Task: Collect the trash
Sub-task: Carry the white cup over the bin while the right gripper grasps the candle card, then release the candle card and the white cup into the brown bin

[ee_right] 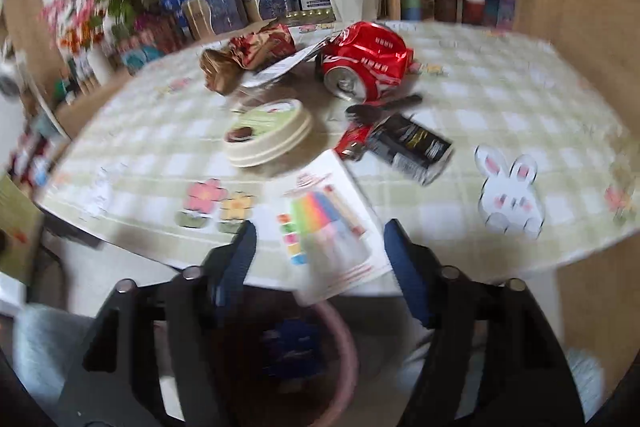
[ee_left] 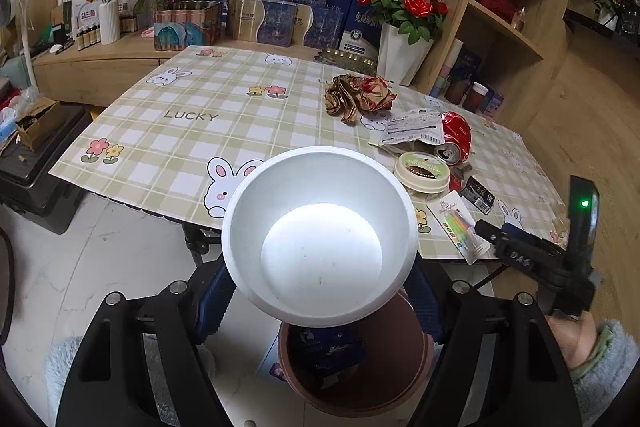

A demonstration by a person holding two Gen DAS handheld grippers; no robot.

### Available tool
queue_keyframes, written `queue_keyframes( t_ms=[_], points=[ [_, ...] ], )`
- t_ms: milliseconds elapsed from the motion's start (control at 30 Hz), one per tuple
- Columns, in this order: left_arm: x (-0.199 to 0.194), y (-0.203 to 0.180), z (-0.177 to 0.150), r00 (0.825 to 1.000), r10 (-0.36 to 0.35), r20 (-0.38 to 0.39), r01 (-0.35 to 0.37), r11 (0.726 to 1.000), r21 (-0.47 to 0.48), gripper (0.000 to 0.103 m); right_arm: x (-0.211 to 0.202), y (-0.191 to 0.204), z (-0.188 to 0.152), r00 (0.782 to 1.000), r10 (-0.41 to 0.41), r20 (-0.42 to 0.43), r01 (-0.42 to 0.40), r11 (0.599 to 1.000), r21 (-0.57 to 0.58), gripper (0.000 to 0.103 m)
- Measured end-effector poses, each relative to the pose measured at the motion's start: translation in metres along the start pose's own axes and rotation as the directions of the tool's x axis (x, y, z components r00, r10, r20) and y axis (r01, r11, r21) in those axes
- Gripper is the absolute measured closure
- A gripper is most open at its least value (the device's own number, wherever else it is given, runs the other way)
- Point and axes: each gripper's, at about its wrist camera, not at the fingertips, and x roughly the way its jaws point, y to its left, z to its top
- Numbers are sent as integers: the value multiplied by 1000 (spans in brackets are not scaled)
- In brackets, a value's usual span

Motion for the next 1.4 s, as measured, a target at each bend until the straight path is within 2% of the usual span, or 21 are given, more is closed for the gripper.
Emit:
queue_keyframes(
  t_ms=[67, 133, 167, 233, 333, 433, 567, 667, 867, 1000, 1033, 1200, 1400],
  points=[
    [2, 0, -1, 1000, -2, -7, 2, 1000, 4, 29, 11, 1, 1, 1000, 20, -15, -20, 999, -46, 56],
    [5, -1, -2, 1000, -1, -19, 2, 1000, 4, 29, 18, 3, 1, 999, 32, -17, -33, 997, -72, 69],
    [7, 0, -3, 1000, -1, -25, 1, 1000, 2, 29, 20, 5, 2, 999, 29, -18, -30, 996, -86, 70],
    [9, 0, -3, 1000, -1, -30, 0, 1000, -3, 29, 30, 7, 1, 999, 14, -42, -19, 993, -112, 70],
    [11, 2, -1, 1000, 3, -30, -3, 1000, -4, 29, 34, 7, 2, 999, -11, -38, 6, 992, -125, 57],
    [15, 3, -2, 999, 4, -40, -4, 1000, -8, 29, 35, 2, 3, 999, -24, -33, 20, 992, -123, 57],
    [24, 2, -3, 998, 3, -61, -3, 1000, -10, 29, 40, -1, 0, 998, 3, -64, -11, 992, -124, 57],
    [29, 2, -3, 997, 0, -71, -1, 1000, -7, 29, 41, 3, -4, 999, -17, -36, 10, 986, -168, 56],
    [35, 0, -2, 997, 2, -82, -2, 1000, -1, 29, 46, -3, 1, 999, -11, -35, 7, 992, -123, 54],
    [36, 0, -1, 996, 5, -86, -5, 1000, -3, 29, 46, -8, 2, 999, 31, -36, -34, 993, -109, 60],
    [36, 0, -1, 996, 5, -85, -5, 1000, -3, 29, 44, -8, 3, 999, 39, -31, -42, 993, -107, 65],
    [34, 0, 1, 997, 5, -76, -5, 1000, -6, 29, 22, -8, 2, 994, 112, 15, -112, 993, -40, 65],
    [31, -1, 1, 998, 1, -68, -1, 1000, -6, 29, -7, -4, -3, 972, 232, 36, -233, 972, 17, 65]
  ],
)
